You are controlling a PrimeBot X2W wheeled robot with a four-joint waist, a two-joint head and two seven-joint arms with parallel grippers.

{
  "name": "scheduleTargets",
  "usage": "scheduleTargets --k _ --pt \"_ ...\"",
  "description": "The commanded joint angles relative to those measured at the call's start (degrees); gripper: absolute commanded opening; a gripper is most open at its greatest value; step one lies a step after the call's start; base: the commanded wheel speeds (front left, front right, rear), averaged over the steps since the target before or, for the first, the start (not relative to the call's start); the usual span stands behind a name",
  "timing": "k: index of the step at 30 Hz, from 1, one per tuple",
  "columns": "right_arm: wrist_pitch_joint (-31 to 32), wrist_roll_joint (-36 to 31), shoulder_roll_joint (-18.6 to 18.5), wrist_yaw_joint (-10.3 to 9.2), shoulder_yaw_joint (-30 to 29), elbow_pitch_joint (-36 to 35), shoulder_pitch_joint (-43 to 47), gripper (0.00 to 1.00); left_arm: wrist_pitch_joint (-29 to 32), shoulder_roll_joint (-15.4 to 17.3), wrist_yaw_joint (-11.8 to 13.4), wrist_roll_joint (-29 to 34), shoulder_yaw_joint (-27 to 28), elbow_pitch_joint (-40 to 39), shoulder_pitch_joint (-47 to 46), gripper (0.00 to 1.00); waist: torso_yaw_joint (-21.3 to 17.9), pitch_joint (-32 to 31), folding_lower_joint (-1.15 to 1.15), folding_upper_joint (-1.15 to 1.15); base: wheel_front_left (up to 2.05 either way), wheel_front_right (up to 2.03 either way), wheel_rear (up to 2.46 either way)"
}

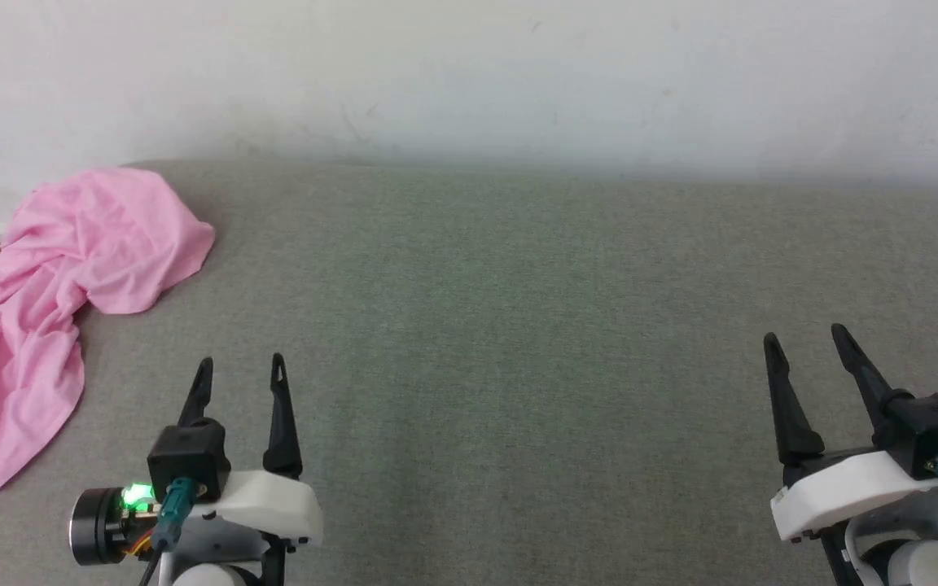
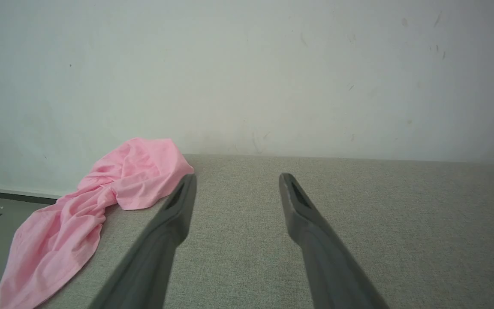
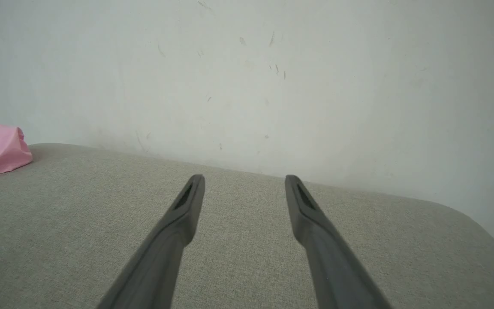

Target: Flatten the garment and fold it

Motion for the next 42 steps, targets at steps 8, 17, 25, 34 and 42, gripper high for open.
scheduleTargets --k 8,17,25,34,42 --pt "-1.61 0.37 0.11 -0.05 -0.80 -0.64 0.48 1.00 -1.51 0.12 2.11 -0.50 -0.08 -0.45 -0.93 1.00 4.45 0.89 0.00 0.00 0.00 0.00 0.00" --pt "-2.69 0.36 0.13 -0.06 -1.45 -0.89 0.66 1.00 -2.59 -0.18 3.47 -0.91 0.32 -0.61 -1.17 1.00 8.20 1.64 0.00 0.00 0.00 0.00 0.00" --pt "-3.65 0.31 0.15 -0.06 -1.95 -1.17 0.67 1.00 -3.55 -0.37 4.67 -1.25 0.69 -0.51 -1.14 1.00 11.40 2.31 0.00 0.00 0.00 0.00 0.00" --pt "-4.60 -0.13 0.17 -0.07 -2.36 -1.84 0.33 1.00 -4.51 -0.49 5.85 -2.02 1.46 -0.60 -1.59 1.00 13.45 3.77 0.00 0.00 0.00 0.00 0.00" --pt "-5.56 -0.94 0.19 -0.08 -2.92 -2.89 -0.50 1.00 -5.47 -0.53 5.16 -3.97 5.53 -0.51 -5.87 1.00 14.49 6.52 0.00 0.00 0.00 0.00 0.00"
